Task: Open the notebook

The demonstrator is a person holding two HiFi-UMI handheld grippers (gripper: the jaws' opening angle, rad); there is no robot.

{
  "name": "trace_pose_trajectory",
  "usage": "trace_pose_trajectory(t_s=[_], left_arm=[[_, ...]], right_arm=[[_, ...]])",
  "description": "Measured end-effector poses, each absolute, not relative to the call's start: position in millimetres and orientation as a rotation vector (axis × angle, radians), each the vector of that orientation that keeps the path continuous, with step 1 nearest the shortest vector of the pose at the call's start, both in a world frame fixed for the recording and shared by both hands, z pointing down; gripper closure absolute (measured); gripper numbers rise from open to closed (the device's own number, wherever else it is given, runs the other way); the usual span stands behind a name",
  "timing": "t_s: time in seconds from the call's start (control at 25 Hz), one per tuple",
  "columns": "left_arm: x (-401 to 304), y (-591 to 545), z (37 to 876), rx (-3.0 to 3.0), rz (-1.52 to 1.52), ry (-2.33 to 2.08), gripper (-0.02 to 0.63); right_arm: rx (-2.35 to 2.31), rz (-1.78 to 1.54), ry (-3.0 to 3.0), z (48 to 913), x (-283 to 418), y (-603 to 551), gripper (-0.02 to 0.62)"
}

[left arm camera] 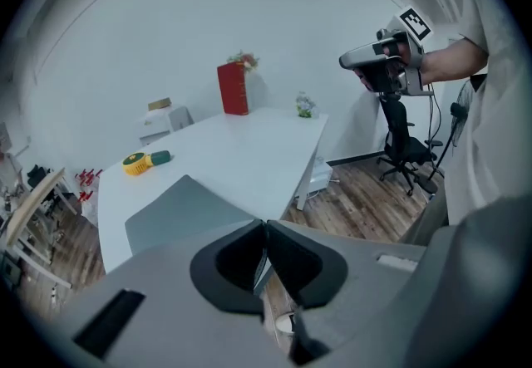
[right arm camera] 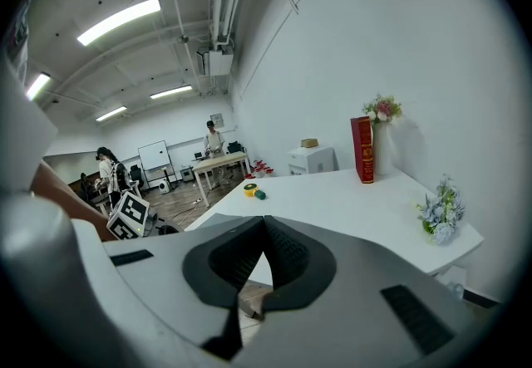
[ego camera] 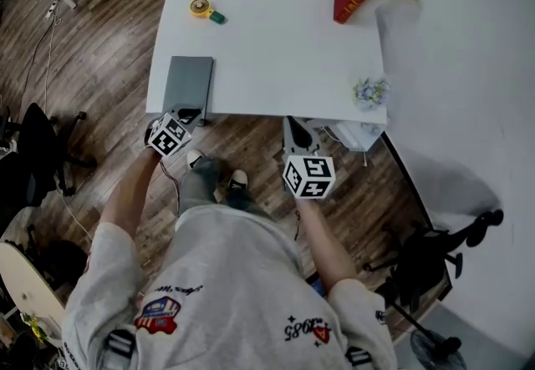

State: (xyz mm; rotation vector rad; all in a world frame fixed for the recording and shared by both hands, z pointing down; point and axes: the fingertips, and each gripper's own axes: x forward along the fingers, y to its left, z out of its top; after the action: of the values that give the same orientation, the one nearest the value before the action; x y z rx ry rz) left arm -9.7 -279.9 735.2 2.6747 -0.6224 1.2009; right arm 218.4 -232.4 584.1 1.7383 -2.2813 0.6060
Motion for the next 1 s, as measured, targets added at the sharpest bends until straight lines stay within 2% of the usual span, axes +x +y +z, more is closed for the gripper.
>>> trace_pose_trajectory(t_s=[0.2,0.4,0.64,1.0], left_arm=[[-16,-287,712,2.709,1.109,-0.796,0.594],[-34,-299,678,2.673,0.853,-1.105,0.594],[-79,-303,653,2.413,0.464,-1.439,0.594],[-163,-311,638,2.061,0.047,-1.617,0.594]], right_arm=[[1.725,0.615,-2.286,586,218,-236,0.595],[1.692,0.623,-2.296,591,207,-243,0.595],[1.637,0.615,-2.326,591,184,-256,0.595],[1.575,0.601,-2.357,589,152,-275,0.595]])
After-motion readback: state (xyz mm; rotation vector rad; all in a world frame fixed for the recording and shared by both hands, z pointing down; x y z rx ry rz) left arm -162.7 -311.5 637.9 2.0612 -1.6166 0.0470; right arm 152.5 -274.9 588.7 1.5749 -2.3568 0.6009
